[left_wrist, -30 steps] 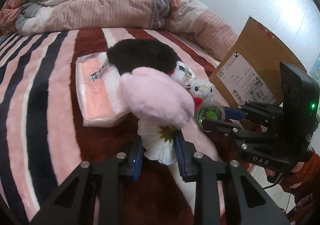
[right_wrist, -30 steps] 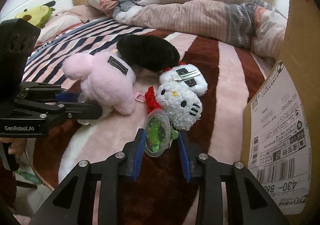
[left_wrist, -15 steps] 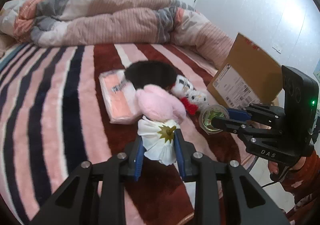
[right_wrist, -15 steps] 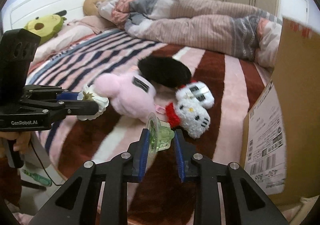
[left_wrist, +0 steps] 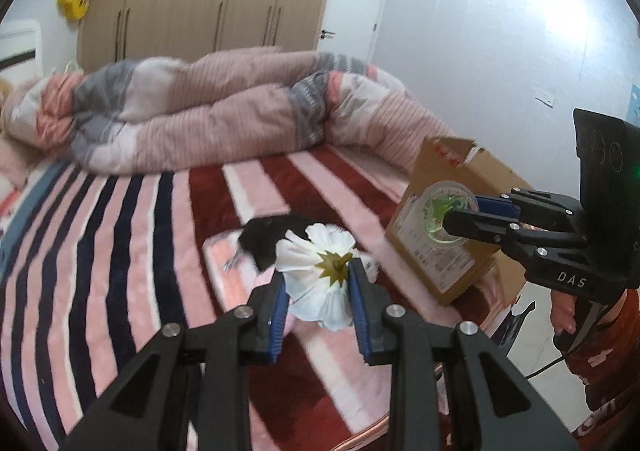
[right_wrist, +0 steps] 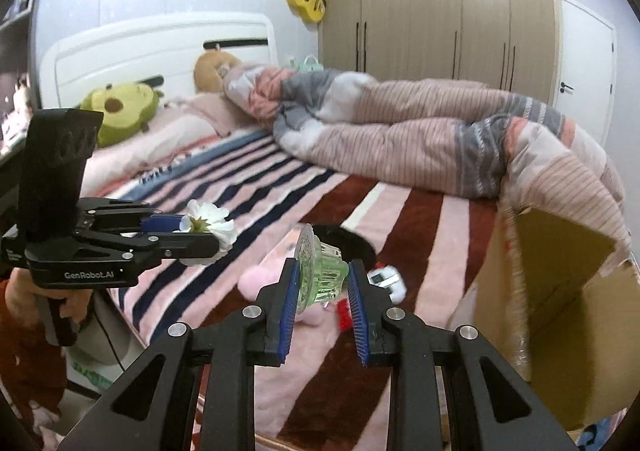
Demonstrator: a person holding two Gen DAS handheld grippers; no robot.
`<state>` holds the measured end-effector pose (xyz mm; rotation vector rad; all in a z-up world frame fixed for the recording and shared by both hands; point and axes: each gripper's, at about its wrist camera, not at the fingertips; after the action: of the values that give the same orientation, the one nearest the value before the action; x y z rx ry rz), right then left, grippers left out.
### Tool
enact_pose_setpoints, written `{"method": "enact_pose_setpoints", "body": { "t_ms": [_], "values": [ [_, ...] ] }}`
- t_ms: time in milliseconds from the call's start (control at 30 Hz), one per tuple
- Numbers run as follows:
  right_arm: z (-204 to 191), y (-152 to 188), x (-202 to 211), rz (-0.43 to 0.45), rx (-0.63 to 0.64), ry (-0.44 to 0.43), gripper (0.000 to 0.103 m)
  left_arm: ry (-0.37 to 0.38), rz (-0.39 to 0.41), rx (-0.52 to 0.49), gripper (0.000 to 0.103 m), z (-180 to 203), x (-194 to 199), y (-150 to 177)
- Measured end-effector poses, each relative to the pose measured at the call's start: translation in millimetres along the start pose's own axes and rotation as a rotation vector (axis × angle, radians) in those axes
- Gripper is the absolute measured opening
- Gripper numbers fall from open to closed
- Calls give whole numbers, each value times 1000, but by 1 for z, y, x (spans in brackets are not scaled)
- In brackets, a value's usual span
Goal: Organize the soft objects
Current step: 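Carry the flower and green item to the box and release both into it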
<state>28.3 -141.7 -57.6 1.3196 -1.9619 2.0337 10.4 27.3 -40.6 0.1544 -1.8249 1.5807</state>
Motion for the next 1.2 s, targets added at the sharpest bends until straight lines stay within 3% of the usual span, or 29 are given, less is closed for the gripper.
{"method": "enact_pose_setpoints", "body": {
  "t_ms": [233, 533, 733, 1033, 1100, 1200],
  "values": [
    [36, -15, 47, 88, -49, 8, 20, 45, 36, -92, 25, 50, -14, -53],
    [117, -15, 94, 153, -133, 103, 19, 148, 42, -154, 25, 115, -68, -111],
    [164, -6, 98, 108, -170, 140, 19, 196, 16, -208, 25, 150, -97, -133],
    [184, 8, 76, -7, -131, 152, 21, 193, -47, -236, 28, 165, -128, -138],
    [187, 10, 74, -19, -126, 156, 23, 193, -49, -229, 36, 163, -132, -137],
    [191, 11, 71, -31, -136, 143, 35, 194, -40, -224, 49, 162, -133, -137]
  ]
}}
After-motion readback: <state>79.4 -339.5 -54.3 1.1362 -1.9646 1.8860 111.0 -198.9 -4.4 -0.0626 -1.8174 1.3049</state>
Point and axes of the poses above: each gripper's, at about its wrist camera, not at the fingertips, and x roughly against the way its jaws point, z to its right, y to its underside, and after that the axes turned 13 degrees about -x, right-handed
